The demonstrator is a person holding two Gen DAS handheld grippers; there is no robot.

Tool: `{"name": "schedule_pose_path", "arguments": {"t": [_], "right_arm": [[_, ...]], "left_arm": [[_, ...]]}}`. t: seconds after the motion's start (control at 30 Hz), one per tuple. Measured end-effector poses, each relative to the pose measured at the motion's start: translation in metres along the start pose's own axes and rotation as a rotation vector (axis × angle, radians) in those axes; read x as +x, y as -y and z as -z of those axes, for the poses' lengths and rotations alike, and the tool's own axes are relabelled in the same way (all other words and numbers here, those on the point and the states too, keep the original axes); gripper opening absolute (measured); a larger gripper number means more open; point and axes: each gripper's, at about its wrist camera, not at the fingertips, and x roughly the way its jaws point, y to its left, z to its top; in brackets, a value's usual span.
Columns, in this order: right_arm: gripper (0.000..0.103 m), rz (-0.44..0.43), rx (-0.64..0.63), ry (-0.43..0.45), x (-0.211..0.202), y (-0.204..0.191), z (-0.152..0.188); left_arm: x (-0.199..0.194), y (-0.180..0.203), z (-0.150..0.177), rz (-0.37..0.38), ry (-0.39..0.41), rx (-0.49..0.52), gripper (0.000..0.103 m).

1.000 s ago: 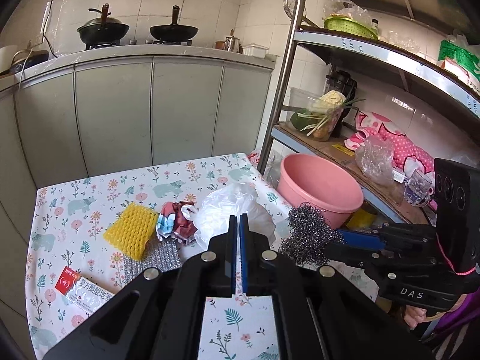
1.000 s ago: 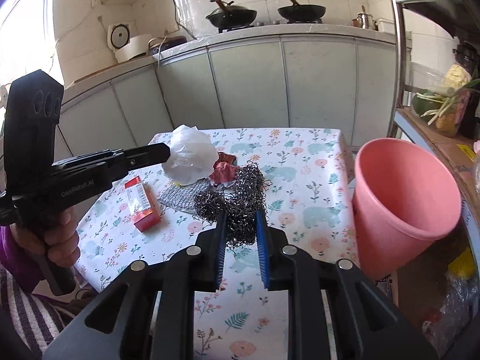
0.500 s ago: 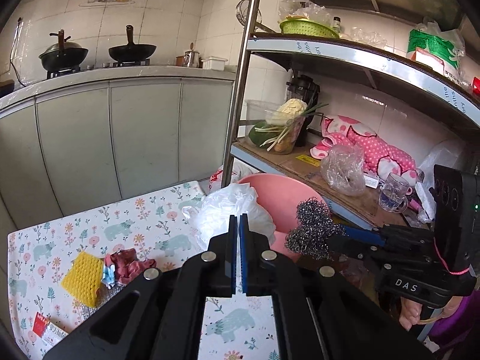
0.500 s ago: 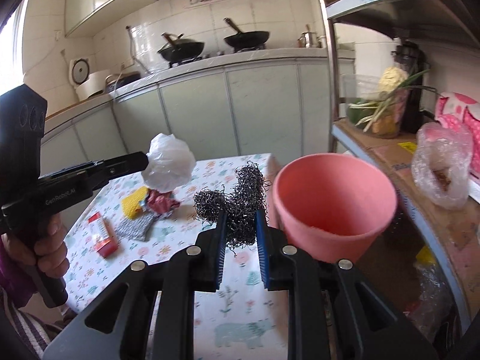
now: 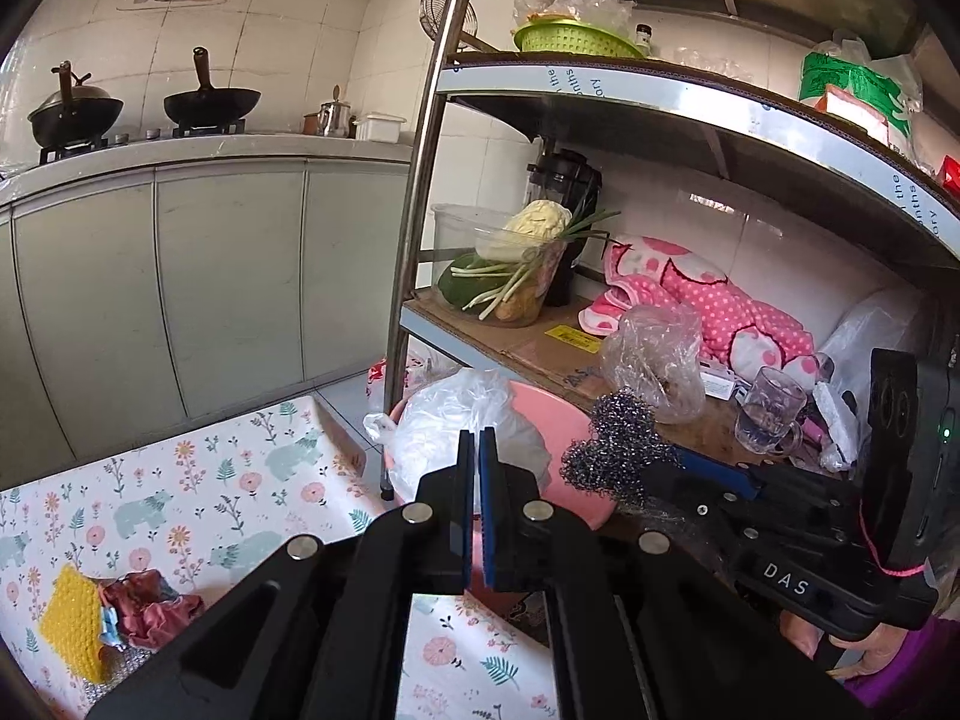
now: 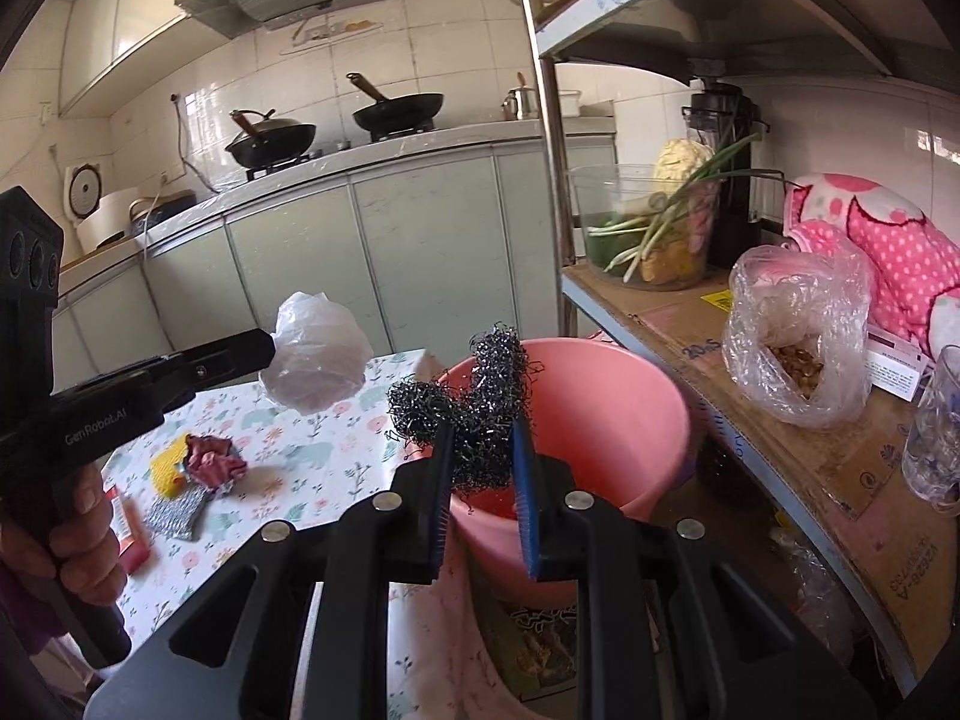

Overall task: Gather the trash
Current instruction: 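Carry the white bag and steel wool to the pink bucket and open both tools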

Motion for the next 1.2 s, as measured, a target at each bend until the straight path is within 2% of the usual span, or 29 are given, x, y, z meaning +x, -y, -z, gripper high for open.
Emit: {"name": "schedule_pose_path", "arguments": {"t": [0.23,0.53,0.8,1.0,1.13,1.17,1.2], "right_arm": [[0.019,0.037,0.031,-0.017,0.025,0.011,0.002],[0.019,0.067,0.061,-0.092,0.062,0.024,0.010],[0.019,0.086,0.069,-0.136,0.086,0.031,0.017],[0.019,0.090,0.055,-0.140,0.087,0.028,0.019],[0.020,0.092,0.056,-0.143,0.084,0.027,0.018],[0.022,0.092,0.056,-0.145,0.084,0.027,0.017],[0.028,0.091,0.056,-0.148,0.082,0.026,0.017]], "left_arm": [[0.042,0.012,-0.001,0.025,-0.036,-0.004,0.001],[0.092,0.009,0.009,0.025,-0.123,-0.019,0.001],[0.119,0.002,0.022,0.016,-0.195,-0.030,0.001],[0.121,-0.002,0.030,0.016,-0.211,-0.040,0.002],[0.119,-0.005,0.029,0.006,-0.220,-0.071,0.008],[0.118,-0.006,0.028,-0.001,-0.222,-0.078,0.014],[0.117,-0.007,0.028,-0.006,-0.222,-0.086,0.018]]}}
